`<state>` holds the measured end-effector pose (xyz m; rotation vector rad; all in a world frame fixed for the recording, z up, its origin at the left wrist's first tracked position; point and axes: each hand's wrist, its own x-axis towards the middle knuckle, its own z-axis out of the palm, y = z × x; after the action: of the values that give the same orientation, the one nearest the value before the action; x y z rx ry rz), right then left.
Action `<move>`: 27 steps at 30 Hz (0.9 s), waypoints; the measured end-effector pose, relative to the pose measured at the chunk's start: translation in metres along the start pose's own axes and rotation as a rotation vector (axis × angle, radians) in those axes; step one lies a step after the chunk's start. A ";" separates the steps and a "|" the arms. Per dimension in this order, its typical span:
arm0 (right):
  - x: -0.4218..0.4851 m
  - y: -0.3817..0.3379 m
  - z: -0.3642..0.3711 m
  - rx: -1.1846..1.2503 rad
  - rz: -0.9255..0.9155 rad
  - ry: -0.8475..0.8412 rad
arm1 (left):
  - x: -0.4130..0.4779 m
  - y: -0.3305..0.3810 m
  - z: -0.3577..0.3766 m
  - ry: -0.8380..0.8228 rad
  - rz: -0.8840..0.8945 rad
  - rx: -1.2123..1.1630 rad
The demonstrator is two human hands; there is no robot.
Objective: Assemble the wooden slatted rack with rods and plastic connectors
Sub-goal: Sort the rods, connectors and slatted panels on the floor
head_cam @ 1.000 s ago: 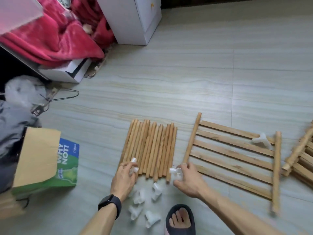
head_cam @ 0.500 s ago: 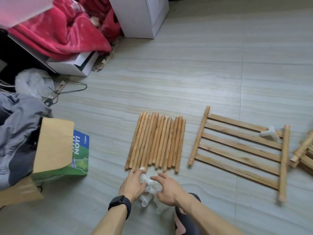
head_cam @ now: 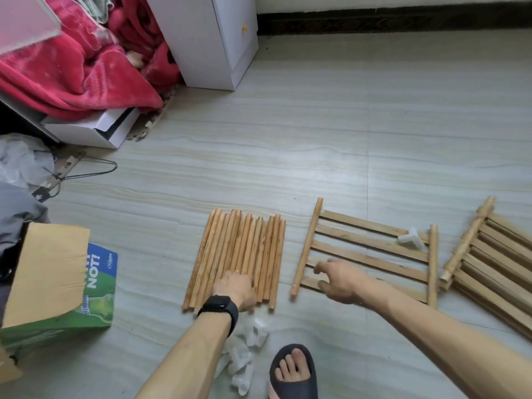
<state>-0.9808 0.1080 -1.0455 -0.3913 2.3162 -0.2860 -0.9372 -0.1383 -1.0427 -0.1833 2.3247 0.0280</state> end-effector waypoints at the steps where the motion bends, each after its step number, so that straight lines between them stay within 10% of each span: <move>1: -0.002 0.020 -0.013 -0.034 0.041 -0.007 | 0.007 0.019 -0.008 0.016 0.048 0.000; 11: -0.017 0.170 -0.047 0.170 0.347 0.177 | 0.065 0.181 -0.040 0.217 0.413 -0.154; 27: 0.023 0.211 0.002 0.353 0.417 0.293 | 0.113 0.185 0.019 0.182 0.332 0.182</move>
<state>-1.0358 0.2954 -1.1290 0.3273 2.4931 -0.5597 -1.0264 0.0318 -1.1444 0.3038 2.4988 -0.0355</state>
